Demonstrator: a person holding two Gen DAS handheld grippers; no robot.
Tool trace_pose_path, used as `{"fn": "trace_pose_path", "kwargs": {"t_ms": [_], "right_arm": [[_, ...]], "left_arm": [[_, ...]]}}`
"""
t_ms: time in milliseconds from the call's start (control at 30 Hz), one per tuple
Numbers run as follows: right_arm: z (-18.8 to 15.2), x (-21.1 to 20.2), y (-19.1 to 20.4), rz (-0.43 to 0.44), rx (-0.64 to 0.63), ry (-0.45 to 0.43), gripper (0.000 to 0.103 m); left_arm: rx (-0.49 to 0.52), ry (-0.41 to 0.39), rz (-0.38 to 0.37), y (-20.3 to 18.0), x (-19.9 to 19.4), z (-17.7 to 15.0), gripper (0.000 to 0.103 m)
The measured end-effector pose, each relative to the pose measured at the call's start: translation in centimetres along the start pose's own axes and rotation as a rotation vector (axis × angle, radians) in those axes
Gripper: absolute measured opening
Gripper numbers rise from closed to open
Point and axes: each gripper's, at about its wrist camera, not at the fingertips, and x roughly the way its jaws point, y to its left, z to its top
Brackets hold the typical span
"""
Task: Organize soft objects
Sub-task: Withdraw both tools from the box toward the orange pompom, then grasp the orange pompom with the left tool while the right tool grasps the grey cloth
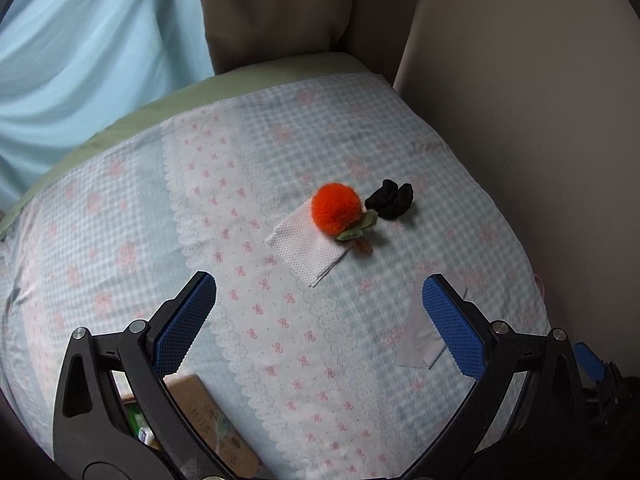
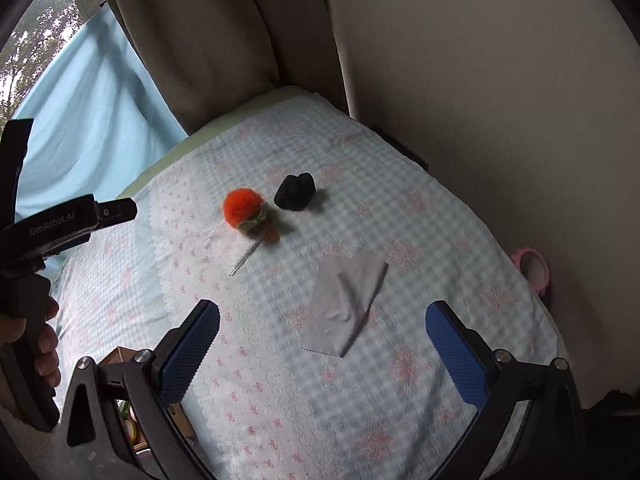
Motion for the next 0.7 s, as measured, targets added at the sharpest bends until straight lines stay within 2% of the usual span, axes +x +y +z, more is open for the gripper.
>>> {"fn": "trace_pose_path", "kwargs": {"t_ms": [200, 333, 533, 667, 700], "right_arm": [[-1.2, 7.1, -2.6, -0.039, 0.056, 0.052, 0.103], [-2.2, 11.0, -2.4, -0.074, 0.059, 0.063, 0.103], [-3.1, 15.2, -1.4, -0.118, 0.049, 0.028, 0.102], [-3.6, 17.8, -1.0, -0.127, 0.041, 0.02, 0.096], [-3.7, 18.3, -0.9, -0.128, 0.038, 0.014, 0.095]], "left_arm": [[0.017, 0.034, -0.023, -0.3, 8.3, 2.1, 0.103], [0.036, 0.046, -0.057, -0.5, 13.1, 2.8, 0.102], [0.052, 0.037, -0.105, -0.4, 19.1, 3.6, 0.096], [0.056, 0.038, -0.116, -0.6, 22.4, 3.4, 0.094], [0.054, 0.037, -0.115, -0.6, 23.1, 3.4, 0.09]]}}
